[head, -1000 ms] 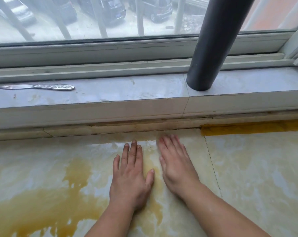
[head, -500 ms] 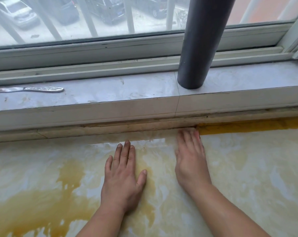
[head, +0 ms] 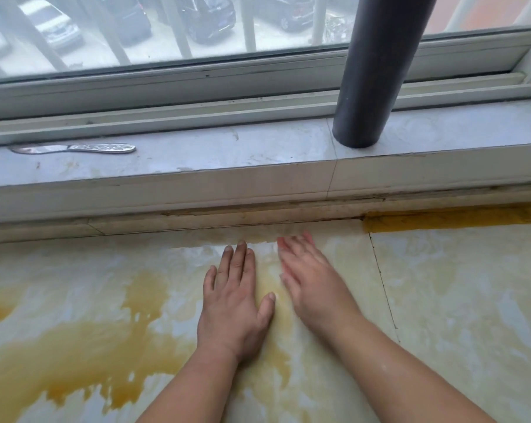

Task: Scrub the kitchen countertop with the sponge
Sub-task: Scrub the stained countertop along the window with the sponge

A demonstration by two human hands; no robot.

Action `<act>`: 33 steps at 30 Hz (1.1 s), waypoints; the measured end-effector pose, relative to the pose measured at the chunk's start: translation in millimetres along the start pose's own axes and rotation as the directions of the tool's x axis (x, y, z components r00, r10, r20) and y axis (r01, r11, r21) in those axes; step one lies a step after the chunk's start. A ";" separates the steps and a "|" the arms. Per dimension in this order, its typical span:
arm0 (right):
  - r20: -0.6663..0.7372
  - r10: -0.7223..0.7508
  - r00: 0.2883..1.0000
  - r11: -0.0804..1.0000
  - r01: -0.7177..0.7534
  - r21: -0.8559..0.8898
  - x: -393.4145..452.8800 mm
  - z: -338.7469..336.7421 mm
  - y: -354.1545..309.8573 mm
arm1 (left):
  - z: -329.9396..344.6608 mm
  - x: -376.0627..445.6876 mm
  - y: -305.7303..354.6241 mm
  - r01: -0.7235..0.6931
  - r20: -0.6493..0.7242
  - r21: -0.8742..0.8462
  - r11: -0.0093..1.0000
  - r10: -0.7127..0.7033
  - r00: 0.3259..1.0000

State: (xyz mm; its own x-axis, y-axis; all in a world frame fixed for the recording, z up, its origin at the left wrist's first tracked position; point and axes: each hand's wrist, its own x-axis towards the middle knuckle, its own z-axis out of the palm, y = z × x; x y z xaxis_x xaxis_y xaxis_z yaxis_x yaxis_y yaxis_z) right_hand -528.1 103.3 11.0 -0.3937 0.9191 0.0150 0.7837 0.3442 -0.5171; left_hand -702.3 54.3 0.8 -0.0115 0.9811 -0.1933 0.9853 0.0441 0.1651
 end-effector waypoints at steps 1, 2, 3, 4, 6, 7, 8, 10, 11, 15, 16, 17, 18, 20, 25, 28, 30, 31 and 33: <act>-0.024 0.024 0.999 1.000 -0.024 0.000 -3.0 -4.7 9.7 | -0.2 -0.4 -0.7 0.000 0.002 -0.013 1.000 0.000 1.000; -0.074 0.088 0.993 0.996 -0.088 0.003 -7.5 -9.3 18.1 | -0.9 -0.1 -1.3 -0.002 -0.001 -0.026 1.000 0.002 1.000; -0.132 0.177 0.975 0.984 -0.176 0.015 -13.0 -12.3 24.0 | -1.8 0.9 -1.1 -0.005 -0.004 -0.044 0.999 0.004 1.000; -0.186 0.266 0.946 0.964 -0.265 0.030 -17.8 -12.1 23.3 | -3.1 1.6 -1.5 -0.015 -0.004 -0.072 0.997 0.014 1.000; -0.249 0.371 0.895 0.927 -0.371 0.049 -16.8 -4.1 5.7 | -6.9 2.5 -4.3 -0.041 0.006 -0.182 0.982 0.043 0.999; -0.246 0.379 0.892 0.924 -0.379 0.048 -10.4 2.8 -7.4 | -9.5 3.1 -9.0 -0.054 0.015 -0.241 0.969 0.059 0.998; -0.216 0.347 0.913 0.937 -0.347 0.038 -0.6 11.2 -23.0 | -12.1 3.3 -18.0 -0.067 0.016 -0.266 0.962 0.074 0.997; -0.133 0.206 0.970 0.977 -0.211 -0.027 21.1 27.9 -52.3 | -15.6 6.0 -41.4 -0.061 -0.005 -0.179 0.982 0.061 0.998; -0.097 0.143 0.985 0.986 -0.150 -0.067 29.4 35.3 -63.4 | -16.8 7.9 -53.6 -0.044 -0.010 -0.103 0.994 0.043 0.999; -0.049 0.059 0.997 0.995 -0.062 -0.076 33.7 36.1 -62.6 | -15.1 9.3 -78.4 -0.063 0.039 0.012 0.998 0.063 0.997; -0.082 0.083 0.993 0.996 -0.086 -0.038 25.7 31.2 -54.0 | -12.9 9.4 -78.5 -0.069 0.033 0.017 0.997 0.068 0.997; -0.131 0.132 0.983 0.991 -0.133 0.000 17.1 26.6 -46.5 | -10.8 9.6 -78.6 -0.067 0.019 0.021 0.998 0.066 0.998; -0.173 0.190 0.966 0.982 -0.189 0.027 9.2 24.1 -42.5 | -8.6 9.9 -78.5 -0.063 0.005 0.024 0.998 0.063 0.998; -0.209 0.250 0.945 0.968 -0.252 0.019 5.7 29.0 -46.3 | -6.5 9.8 -78.0 -0.057 -0.007 0.025 0.998 0.057 0.998; -0.073 0.037 0.997 0.997 -0.042 -0.072 48.0 44.6 -76.5 | -10.0 8.9 -77.2 -0.061 0.003 0.048 0.997 0.061 0.998; 0.020 -0.093 0.995 0.993 0.094 -0.069 48.0 38.8 -68.8 | -11.9 8.2 -78.1 -0.062 0.007 0.046 0.997 0.062 0.998; 0.065 -0.164 0.984 0.986 0.165 -0.013 26.3 31.7 -54.8 | -12.4 7.6 -78.0 -0.062 0.011 0.038 0.997 0.061 0.998; 0.079 -0.181 0.980 0.983 0.182 0.003 13.3 28.2 -47.2 | -12.6 7.4 -77.9 -0.061 0.011 0.037 0.997 0.060 0.998; 0.078 -0.160 0.984 0.987 0.159 0.017 -5.0 20.4 -34.4 | -13.4 7.5 -76.7 -0.055 0.010 0.036 0.998 0.055 0.998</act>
State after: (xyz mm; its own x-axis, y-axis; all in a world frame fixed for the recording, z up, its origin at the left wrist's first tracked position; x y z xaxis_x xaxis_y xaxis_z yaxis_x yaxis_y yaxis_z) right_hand -562.9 83.0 11.3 -0.5506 0.8342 0.0305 0.7028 0.4830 -0.5223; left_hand -780.2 60.8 -0.4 0.0443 0.9801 -0.1935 0.9899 -0.0170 0.1409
